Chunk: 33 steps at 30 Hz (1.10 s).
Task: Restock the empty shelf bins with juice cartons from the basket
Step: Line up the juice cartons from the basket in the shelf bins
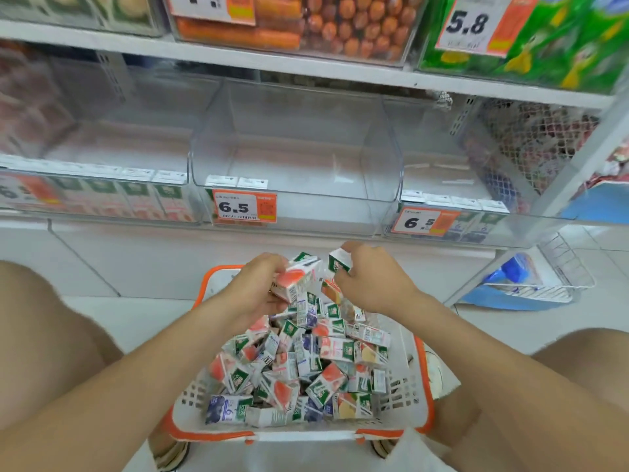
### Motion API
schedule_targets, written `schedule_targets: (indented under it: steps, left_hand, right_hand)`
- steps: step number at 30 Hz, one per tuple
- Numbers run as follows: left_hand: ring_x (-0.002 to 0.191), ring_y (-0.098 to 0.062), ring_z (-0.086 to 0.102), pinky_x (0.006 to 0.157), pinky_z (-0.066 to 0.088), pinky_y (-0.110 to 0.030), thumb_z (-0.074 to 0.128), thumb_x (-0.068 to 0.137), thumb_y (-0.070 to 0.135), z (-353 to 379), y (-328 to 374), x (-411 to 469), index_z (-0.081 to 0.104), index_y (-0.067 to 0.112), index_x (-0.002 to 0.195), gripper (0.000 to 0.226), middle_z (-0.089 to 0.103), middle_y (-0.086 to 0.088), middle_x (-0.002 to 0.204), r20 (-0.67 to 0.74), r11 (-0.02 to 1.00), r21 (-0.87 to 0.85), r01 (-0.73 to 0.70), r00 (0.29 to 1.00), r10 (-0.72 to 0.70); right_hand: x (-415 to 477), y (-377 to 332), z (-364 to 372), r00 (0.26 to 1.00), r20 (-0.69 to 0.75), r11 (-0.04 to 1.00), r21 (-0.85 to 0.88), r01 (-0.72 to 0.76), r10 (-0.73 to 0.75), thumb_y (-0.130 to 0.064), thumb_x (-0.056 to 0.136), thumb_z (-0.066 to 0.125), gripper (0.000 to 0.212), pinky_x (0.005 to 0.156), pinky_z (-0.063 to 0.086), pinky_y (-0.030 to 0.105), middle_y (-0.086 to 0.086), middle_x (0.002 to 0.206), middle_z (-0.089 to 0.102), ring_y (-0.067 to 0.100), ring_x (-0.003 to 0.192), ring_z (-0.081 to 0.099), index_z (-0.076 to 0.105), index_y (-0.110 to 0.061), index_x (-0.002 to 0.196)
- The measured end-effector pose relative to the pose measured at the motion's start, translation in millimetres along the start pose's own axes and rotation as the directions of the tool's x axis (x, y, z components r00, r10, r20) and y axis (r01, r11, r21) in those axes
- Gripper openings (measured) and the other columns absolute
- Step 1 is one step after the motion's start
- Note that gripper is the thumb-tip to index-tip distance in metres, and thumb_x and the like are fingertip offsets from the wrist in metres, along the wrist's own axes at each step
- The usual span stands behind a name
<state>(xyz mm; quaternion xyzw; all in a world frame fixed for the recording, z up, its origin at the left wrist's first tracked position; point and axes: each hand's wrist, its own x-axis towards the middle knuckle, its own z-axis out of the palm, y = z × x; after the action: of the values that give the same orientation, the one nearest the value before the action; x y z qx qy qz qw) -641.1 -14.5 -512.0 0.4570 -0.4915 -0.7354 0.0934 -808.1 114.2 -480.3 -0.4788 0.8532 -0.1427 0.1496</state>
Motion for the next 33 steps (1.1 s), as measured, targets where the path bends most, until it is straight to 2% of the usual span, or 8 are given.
schedule_targets:
  steps: [4,8,11,14,18,24,29,33]
  left_hand:
    - [0.072,-0.028,0.061,0.053,0.049,-0.034,0.048,0.1,0.012,-6,22,-11,0.057,0.005,0.12,0.024,0.062,-0.025,0.114,0.048,0.985,-0.167,-0.038,0.998,0.047]
    - [0.079,-0.021,0.066,0.077,0.052,-0.04,0.075,0.094,0.035,-11,43,-32,0.065,0.013,0.119,0.035,0.078,-0.013,0.099,0.181,0.991,0.029,-0.13,0.976,0.122]
    - [0.081,-0.023,0.072,0.088,0.058,-0.044,0.096,0.074,0.023,-21,52,-40,0.052,0.015,0.129,0.071,0.08,-0.014,0.103,0.13,0.968,0.192,-0.161,0.982,0.137]
    - [0.086,-0.029,0.079,0.087,0.061,-0.044,0.091,0.08,0.019,-27,65,-44,0.059,0.016,0.122,0.053,0.079,-0.01,0.104,0.045,0.925,0.273,-0.265,0.964,0.263]
    - [0.084,-0.022,0.074,0.079,0.058,-0.042,0.077,0.091,0.03,-40,79,-37,0.075,0.024,0.104,0.014,0.078,0.0,0.089,-0.072,0.731,0.521,-0.44,0.831,0.551]
    - [0.084,-0.022,0.075,0.083,0.06,-0.049,0.071,0.095,0.026,-51,95,-31,0.077,0.024,0.101,0.009,0.079,0.003,0.088,-0.163,0.706,0.533,-0.466,0.763,0.626]
    - [0.082,-0.01,0.077,0.088,0.062,-0.047,0.073,0.097,0.024,-55,98,-28,0.069,0.026,0.117,0.02,0.08,0.008,0.095,-0.176,0.731,0.474,-0.492,0.76,0.626]
    - [0.083,-0.013,0.077,0.089,0.06,-0.047,0.072,0.099,0.027,-54,99,-29,0.06,0.023,0.124,0.028,0.081,0.006,0.093,-0.181,0.746,0.454,-0.487,0.769,0.613]
  right_hand:
    - [6,-25,-18,0.991,-0.125,0.986,0.165,-0.021,0.043,-0.037,0.083,0.055,0.033,0.068,0.06,0.043,0.008,0.058,0.065,0.03,0.068,0.067,0.065,-0.007,0.091]
    - [8,-51,-31,0.977,-0.212,0.966,0.257,0.026,0.03,-0.045,0.082,0.054,0.048,0.078,0.057,0.036,-0.002,0.059,0.067,0.022,0.09,0.066,0.07,-0.014,0.116]
    - [8,-64,-40,0.963,-0.267,0.958,0.272,0.096,-0.02,-0.045,0.08,0.055,0.049,0.071,0.054,0.032,-0.005,0.049,0.058,0.019,0.079,0.064,0.072,-0.021,0.119]
    - [15,-71,-54,0.924,-0.378,0.956,0.244,0.166,-0.063,-0.039,0.085,0.062,0.034,0.067,0.054,0.029,-0.006,0.048,0.059,0.009,0.066,0.062,0.072,-0.024,0.115]
    - [33,-72,-68,0.841,-0.517,0.905,0.263,0.334,-0.16,-0.031,0.096,0.062,0.029,0.067,0.049,0.027,-0.012,0.077,0.07,0.005,0.073,0.065,0.062,-0.025,0.124]
    - [82,-61,-62,0.861,-0.387,0.919,0.077,0.387,-0.331,-0.014,0.104,0.054,0.046,0.09,0.045,0.038,0.01,0.125,0.059,0.033,0.112,0.056,0.046,-0.024,0.148]
    - [108,-72,-53,0.943,-0.125,0.948,0.039,0.316,-0.309,-0.02,0.102,0.06,0.045,0.102,0.047,0.038,0.009,0.139,0.065,0.035,0.127,0.057,0.055,-0.019,0.147]
    - [123,-80,-51,0.959,0.03,0.958,0.057,0.28,-0.282,-0.015,0.103,0.05,0.046,0.111,0.043,0.035,0.004,0.152,0.057,0.029,0.136,0.053,0.054,-0.019,0.149]
